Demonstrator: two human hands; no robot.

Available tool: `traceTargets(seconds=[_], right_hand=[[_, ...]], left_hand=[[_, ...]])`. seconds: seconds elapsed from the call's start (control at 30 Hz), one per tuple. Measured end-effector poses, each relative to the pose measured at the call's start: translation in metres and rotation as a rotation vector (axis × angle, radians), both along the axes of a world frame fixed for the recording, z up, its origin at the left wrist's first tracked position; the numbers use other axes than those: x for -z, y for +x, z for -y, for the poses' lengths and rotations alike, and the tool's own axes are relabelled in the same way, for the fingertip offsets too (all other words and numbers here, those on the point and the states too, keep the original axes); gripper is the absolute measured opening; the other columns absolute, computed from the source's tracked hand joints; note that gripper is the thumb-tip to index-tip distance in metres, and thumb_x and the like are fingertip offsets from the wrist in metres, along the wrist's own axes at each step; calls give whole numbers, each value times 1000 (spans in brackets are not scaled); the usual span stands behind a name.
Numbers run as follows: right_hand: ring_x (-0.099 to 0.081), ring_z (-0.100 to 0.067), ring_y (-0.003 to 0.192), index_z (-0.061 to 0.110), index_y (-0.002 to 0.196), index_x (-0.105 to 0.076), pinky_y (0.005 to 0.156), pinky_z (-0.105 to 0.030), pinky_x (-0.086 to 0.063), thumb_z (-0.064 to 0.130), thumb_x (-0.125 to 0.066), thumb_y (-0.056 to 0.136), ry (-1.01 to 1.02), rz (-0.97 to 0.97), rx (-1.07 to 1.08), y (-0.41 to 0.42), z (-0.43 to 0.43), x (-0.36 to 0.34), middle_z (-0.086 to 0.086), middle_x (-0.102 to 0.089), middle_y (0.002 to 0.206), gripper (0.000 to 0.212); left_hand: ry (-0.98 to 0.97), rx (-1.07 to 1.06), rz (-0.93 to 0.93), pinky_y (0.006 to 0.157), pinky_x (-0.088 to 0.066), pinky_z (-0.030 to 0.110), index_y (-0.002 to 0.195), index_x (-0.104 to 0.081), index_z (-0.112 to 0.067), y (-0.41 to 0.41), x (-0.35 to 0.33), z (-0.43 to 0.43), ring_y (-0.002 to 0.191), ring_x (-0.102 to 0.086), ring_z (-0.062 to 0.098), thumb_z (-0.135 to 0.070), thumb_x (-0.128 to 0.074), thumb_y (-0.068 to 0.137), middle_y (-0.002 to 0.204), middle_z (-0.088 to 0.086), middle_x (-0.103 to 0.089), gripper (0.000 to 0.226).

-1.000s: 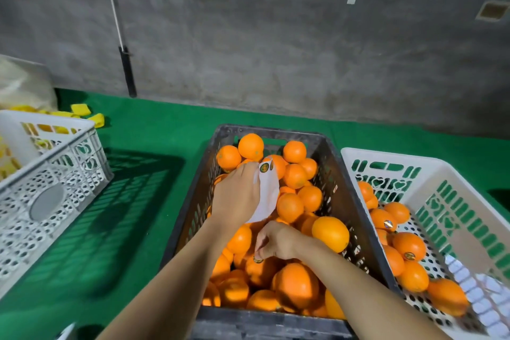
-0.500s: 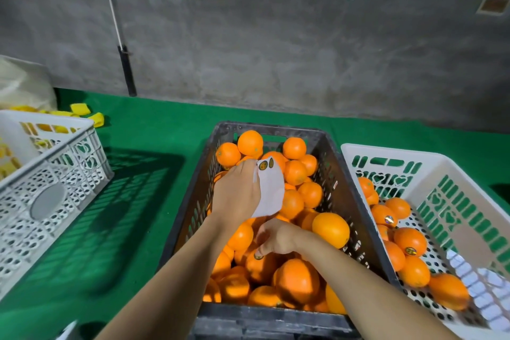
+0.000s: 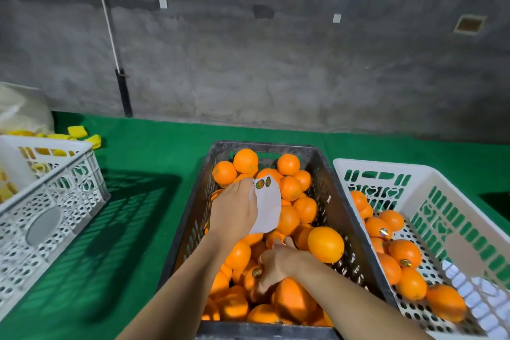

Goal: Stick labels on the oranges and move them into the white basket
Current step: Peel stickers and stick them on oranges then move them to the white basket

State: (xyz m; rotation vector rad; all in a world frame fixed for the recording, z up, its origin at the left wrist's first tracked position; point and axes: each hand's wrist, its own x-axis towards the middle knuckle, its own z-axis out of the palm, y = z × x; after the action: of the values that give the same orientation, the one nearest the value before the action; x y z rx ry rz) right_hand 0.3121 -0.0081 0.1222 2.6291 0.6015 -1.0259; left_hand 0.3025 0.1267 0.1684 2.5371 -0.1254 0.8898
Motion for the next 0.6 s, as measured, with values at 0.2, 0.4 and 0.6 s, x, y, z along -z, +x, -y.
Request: traceTargets(seconds=[0.2,0.4,0.6], right_hand=[[-20,-38,148,8,138,-51,119,-62,-5,58,-69,82,38,-1,-13,-5,-6,-10,-13,-44,149,78],[-66,-14,88,25,96,-63,75,-35,-55,67,-71,53,752,209,492,-3,17,-23,3,-69,97,61],[-63,-13,61,20,76,-68,60,-37,-55,78,-64,59,1418,299,1050,13,14,-53,5,-65,64,60]], left_hand=[[-363,-127,-112,59,-36,33,88,-45,-25,6,-5,-2,72,-53,19,-33,-35,105,72,-10,-49,21],[-1189,-222,48,76,-43,36,93,-57,-14,12,-18,-16,94,-59,29,-22,-38,103,91,1,-62,22],[-1504,-311,-52,75,-37,36,107,-57,-4,12,-18,-24,79,-49,23,-14,-36,101,106,16,-58,24]])
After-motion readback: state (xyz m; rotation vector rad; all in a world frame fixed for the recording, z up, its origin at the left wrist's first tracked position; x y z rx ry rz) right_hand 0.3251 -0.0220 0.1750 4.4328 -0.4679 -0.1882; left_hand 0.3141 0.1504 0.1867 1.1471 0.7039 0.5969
